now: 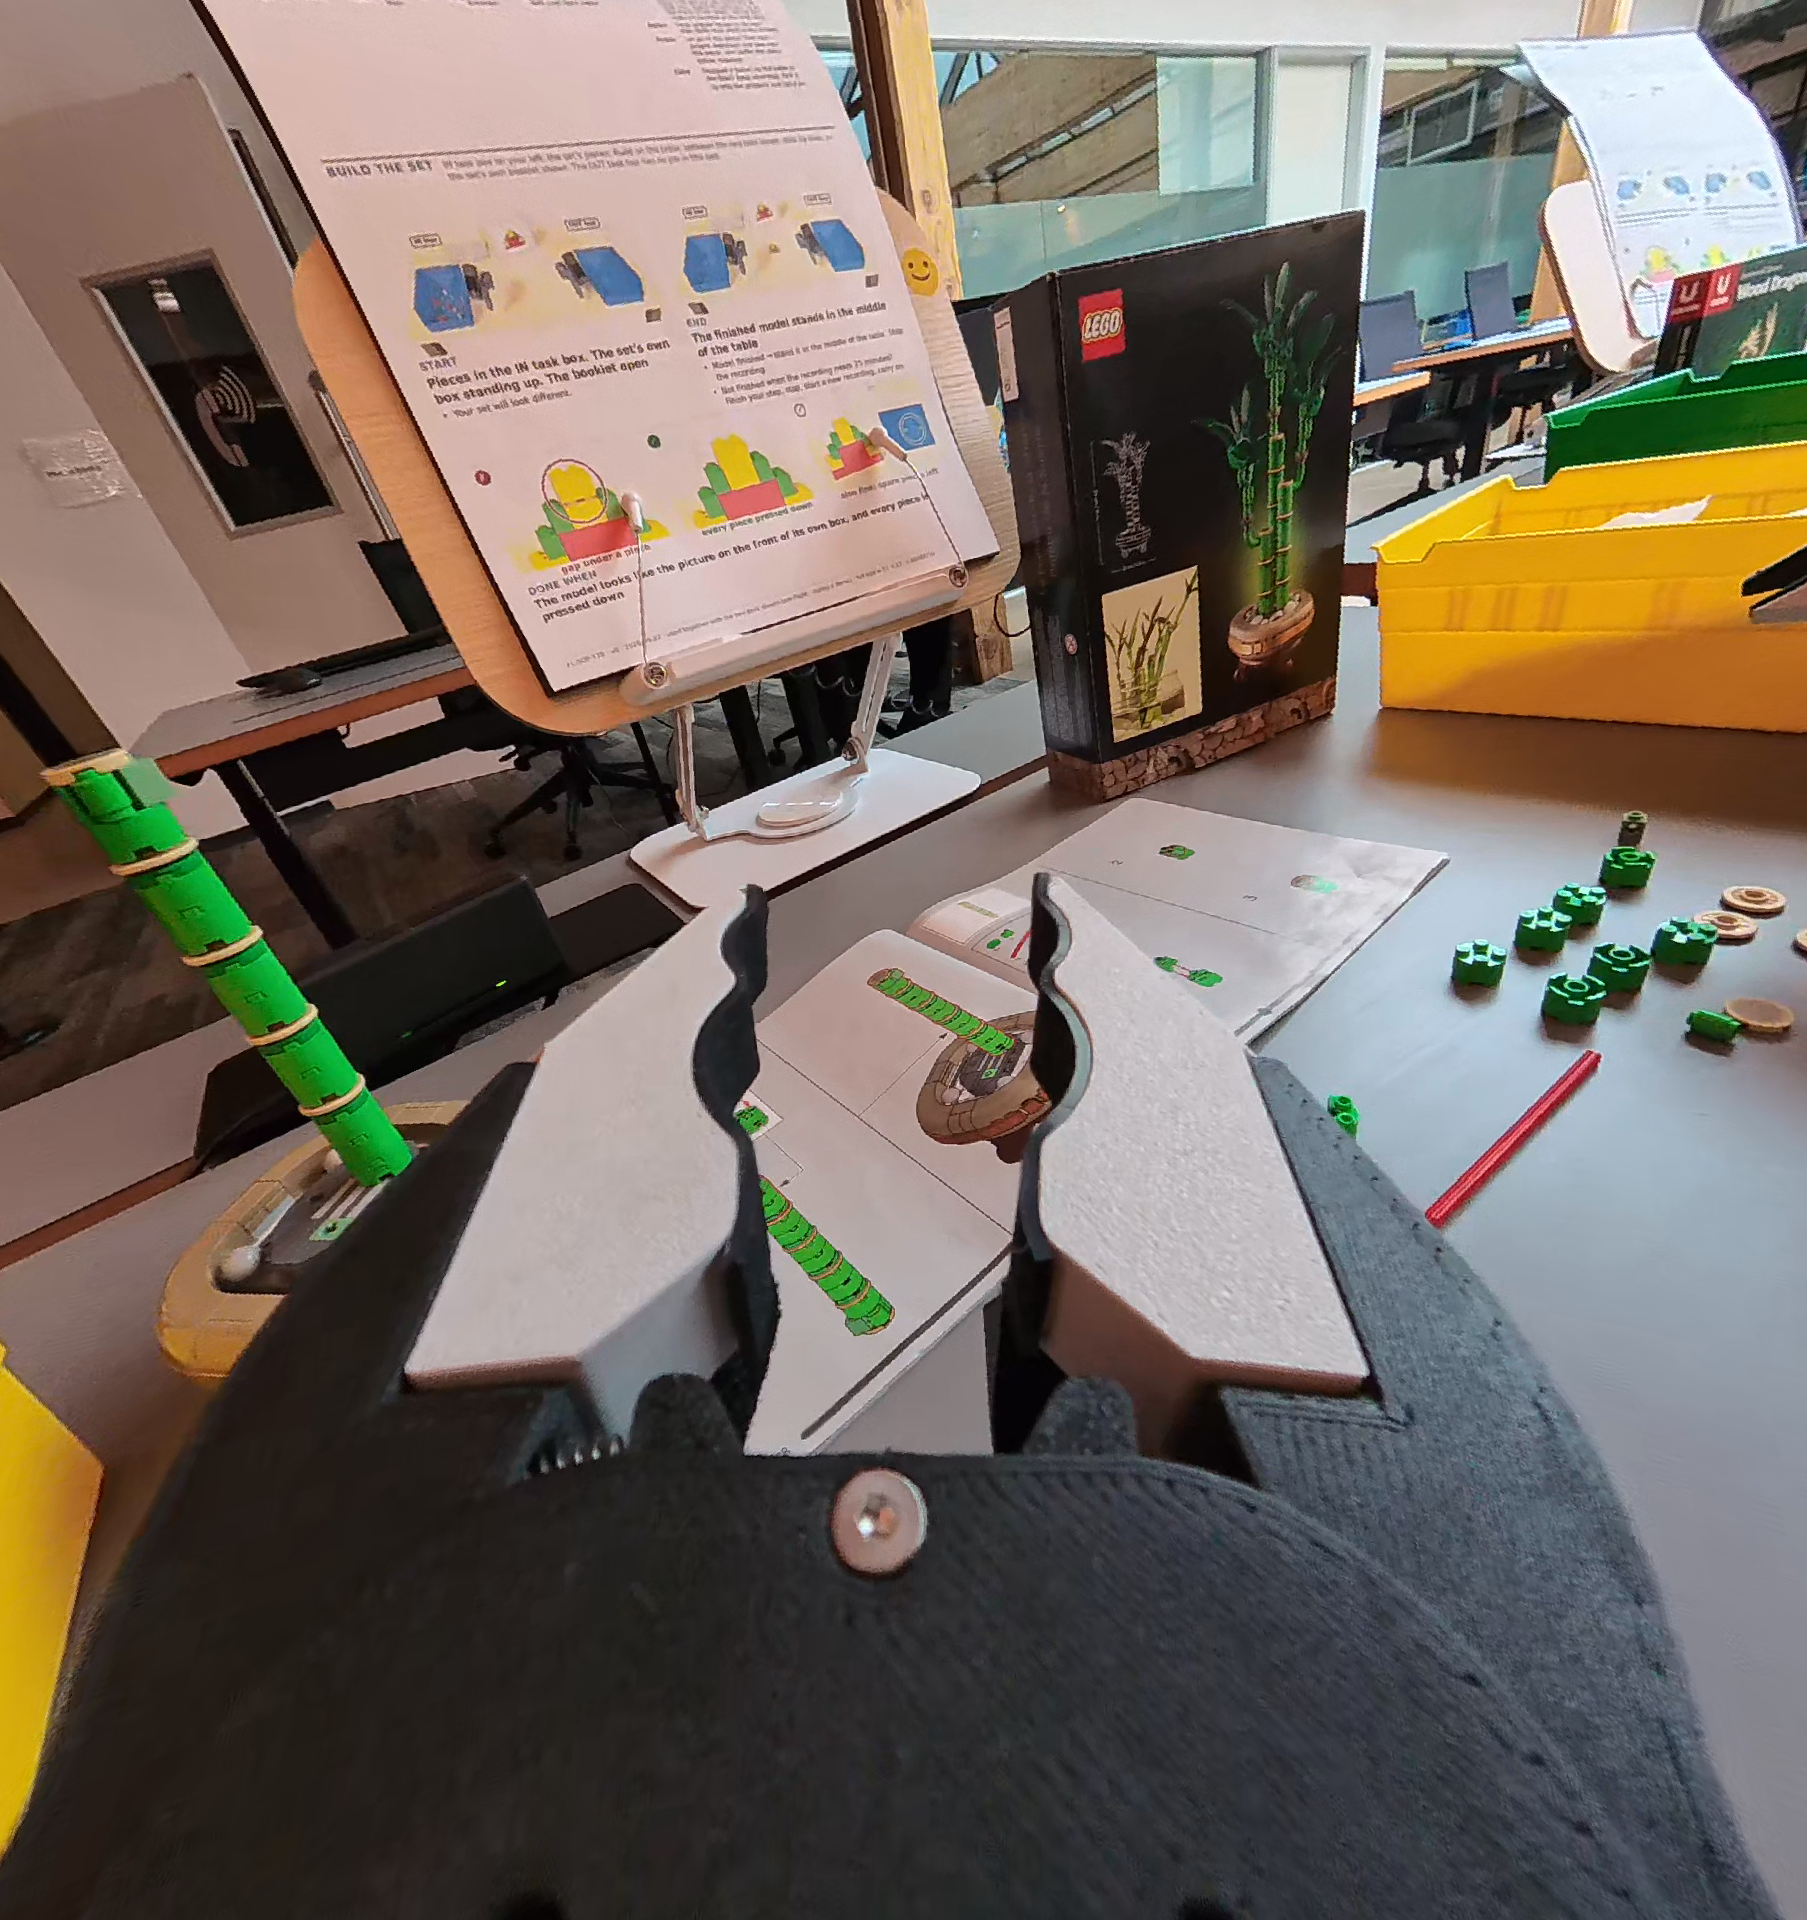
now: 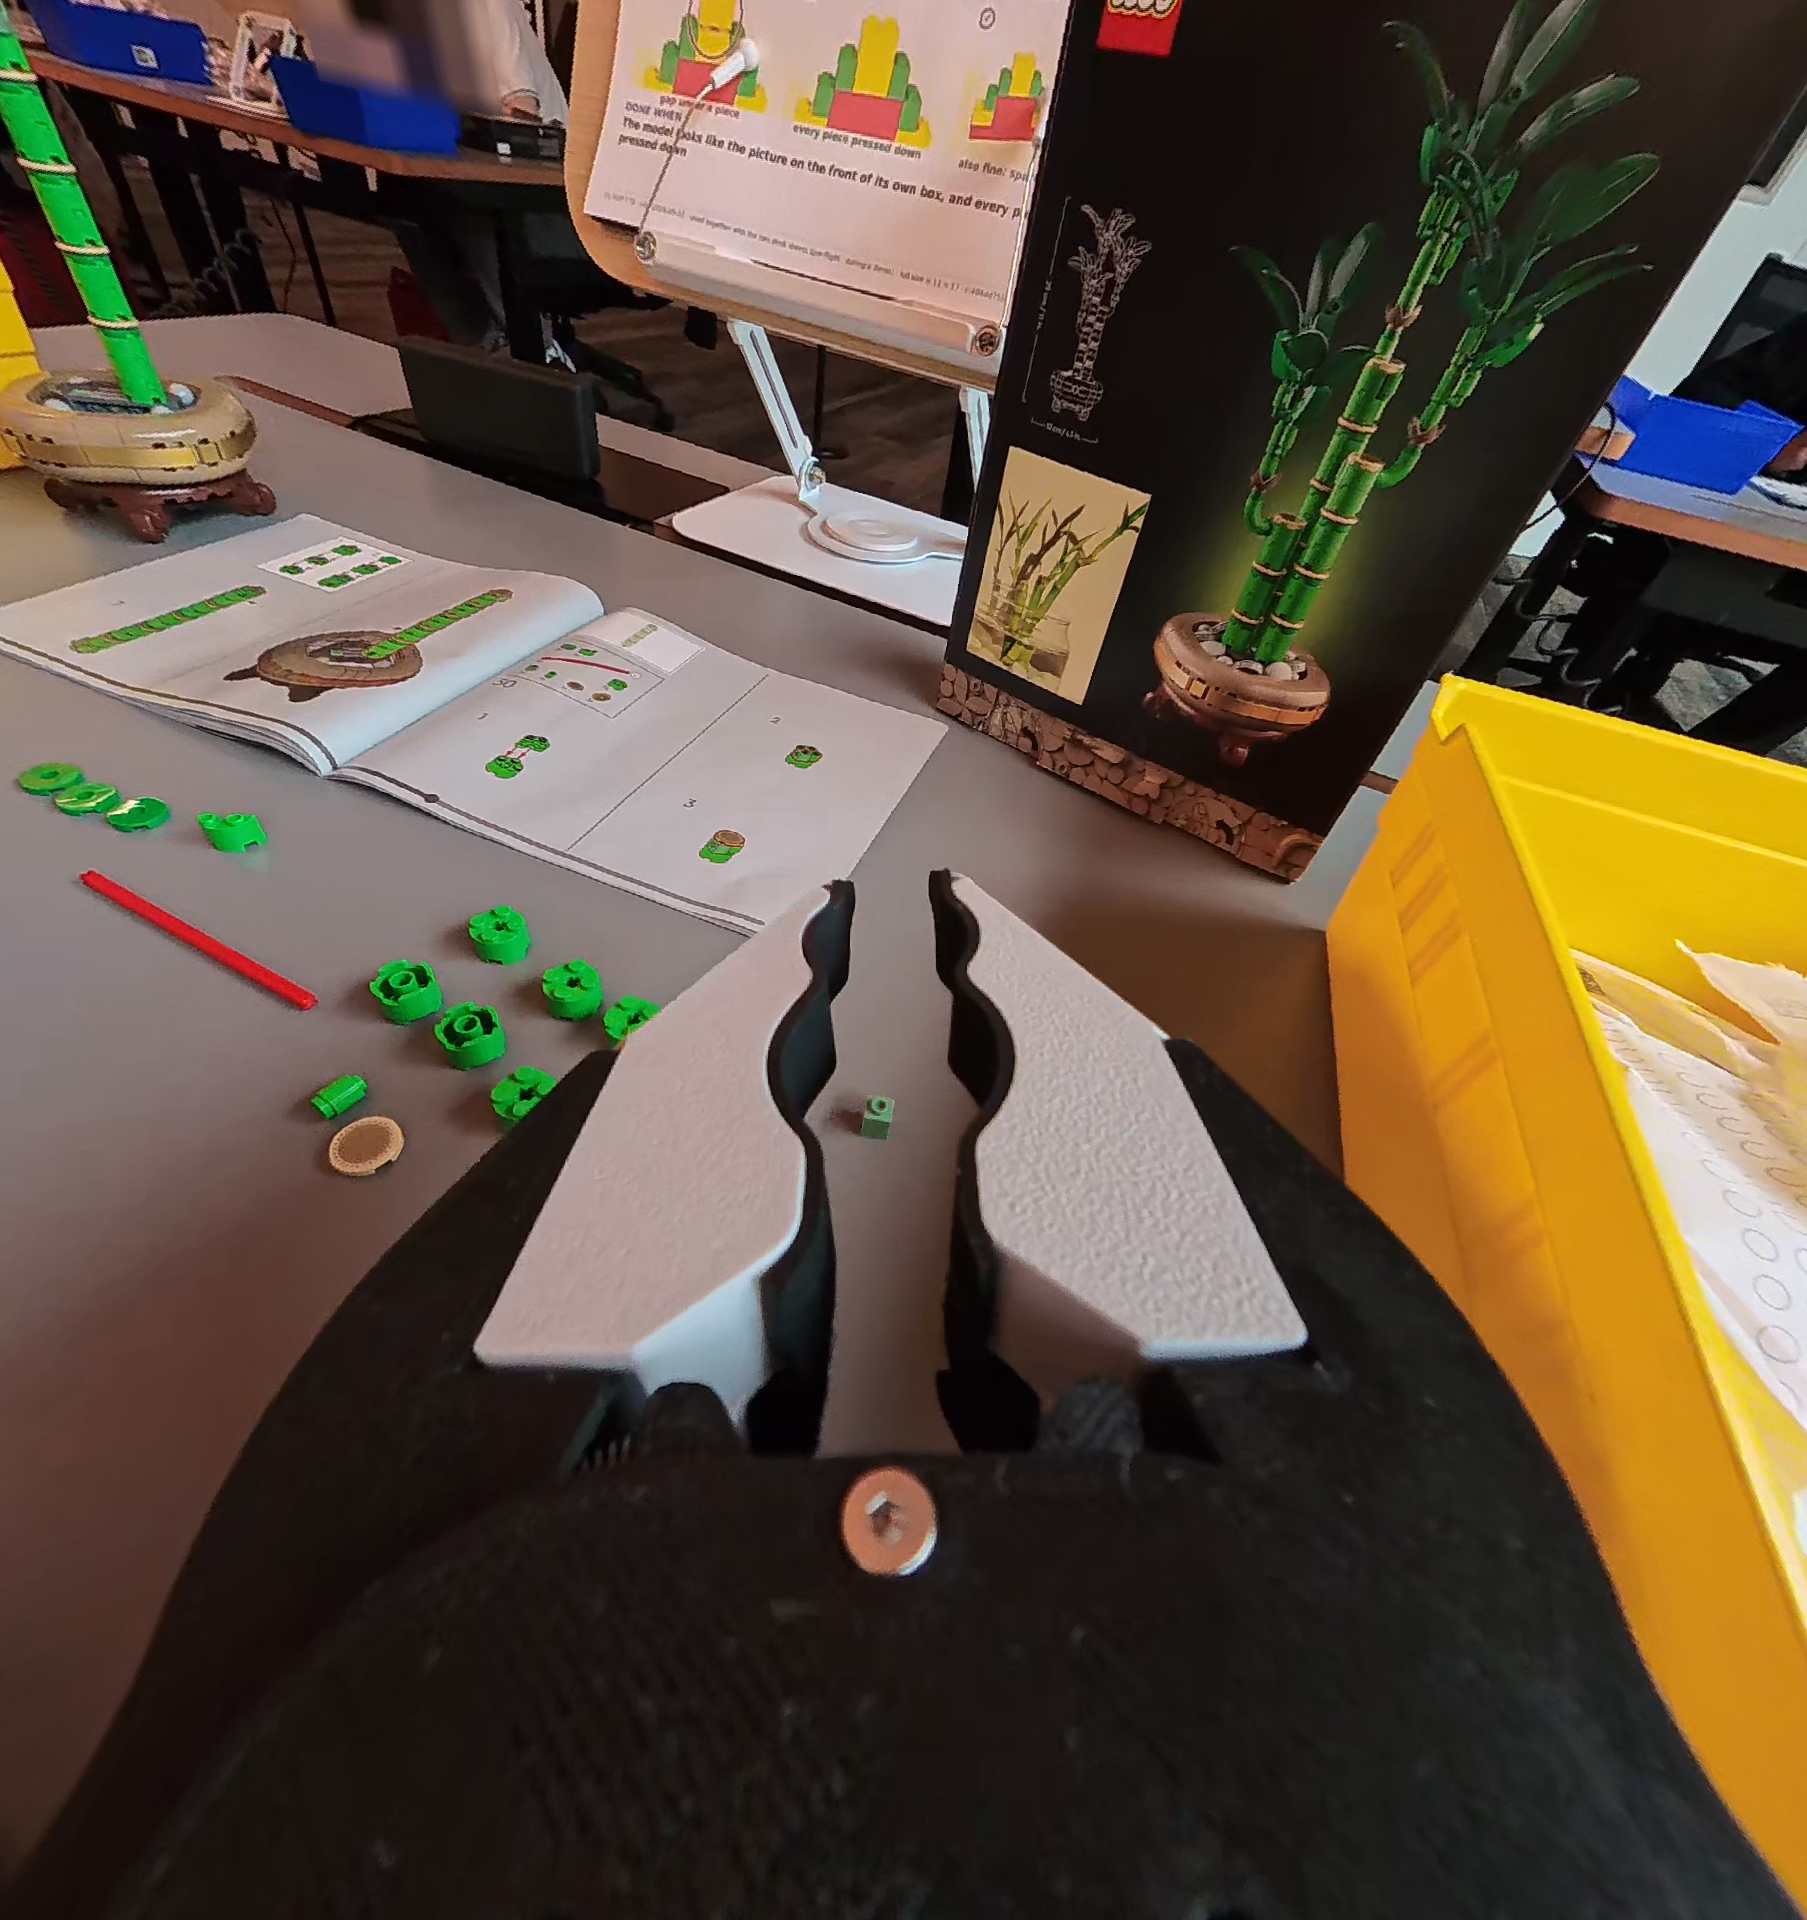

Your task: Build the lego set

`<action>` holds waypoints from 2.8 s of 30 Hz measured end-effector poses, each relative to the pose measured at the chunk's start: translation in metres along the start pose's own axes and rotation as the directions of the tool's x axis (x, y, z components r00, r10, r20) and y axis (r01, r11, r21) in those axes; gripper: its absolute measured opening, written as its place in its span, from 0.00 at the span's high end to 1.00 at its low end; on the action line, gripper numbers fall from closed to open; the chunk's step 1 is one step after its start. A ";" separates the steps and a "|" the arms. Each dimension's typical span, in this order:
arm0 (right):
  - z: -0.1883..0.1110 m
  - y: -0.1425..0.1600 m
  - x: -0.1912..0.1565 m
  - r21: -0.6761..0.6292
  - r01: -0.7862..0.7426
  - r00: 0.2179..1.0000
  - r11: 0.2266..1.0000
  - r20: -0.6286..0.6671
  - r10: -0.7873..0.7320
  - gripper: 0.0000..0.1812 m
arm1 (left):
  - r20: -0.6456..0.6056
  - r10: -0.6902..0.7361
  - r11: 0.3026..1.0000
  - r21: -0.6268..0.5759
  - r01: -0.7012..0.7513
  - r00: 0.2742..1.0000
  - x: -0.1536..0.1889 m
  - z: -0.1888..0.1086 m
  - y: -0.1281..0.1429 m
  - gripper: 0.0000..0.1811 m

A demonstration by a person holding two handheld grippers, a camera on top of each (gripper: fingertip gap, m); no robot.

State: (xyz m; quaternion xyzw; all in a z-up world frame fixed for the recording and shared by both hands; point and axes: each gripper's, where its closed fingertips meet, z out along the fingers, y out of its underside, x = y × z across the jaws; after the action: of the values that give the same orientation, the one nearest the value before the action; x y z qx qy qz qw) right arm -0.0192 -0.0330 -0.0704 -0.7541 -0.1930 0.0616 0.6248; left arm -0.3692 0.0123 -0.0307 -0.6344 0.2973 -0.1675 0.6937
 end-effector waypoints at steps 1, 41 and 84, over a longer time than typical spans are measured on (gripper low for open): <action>0.000 -0.001 -0.001 0.003 -0.002 1.000 1.000 0.004 0.002 0.92 | 0.002 0.002 1.000 -0.002 -0.002 1.000 0.000 0.000 0.000 0.73; 0.002 0.016 -0.048 -0.165 -0.070 0.958 0.984 0.262 0.113 0.86 | 0.172 0.035 0.999 -0.001 -0.035 0.985 0.000 -0.013 -0.023 0.78; 0.059 -0.135 -0.024 -0.255 0.190 0.908 0.948 0.414 -0.070 0.88 | -0.064 -0.056 0.963 0.258 0.071 0.996 -0.001 0.046 -0.218 1.00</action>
State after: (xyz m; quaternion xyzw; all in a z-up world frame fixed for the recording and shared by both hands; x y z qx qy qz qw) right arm -0.0900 0.0320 0.0436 -0.7941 -0.3736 0.1430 0.4576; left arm -0.3097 0.0182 0.1838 -0.5419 0.2717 -0.2449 0.7566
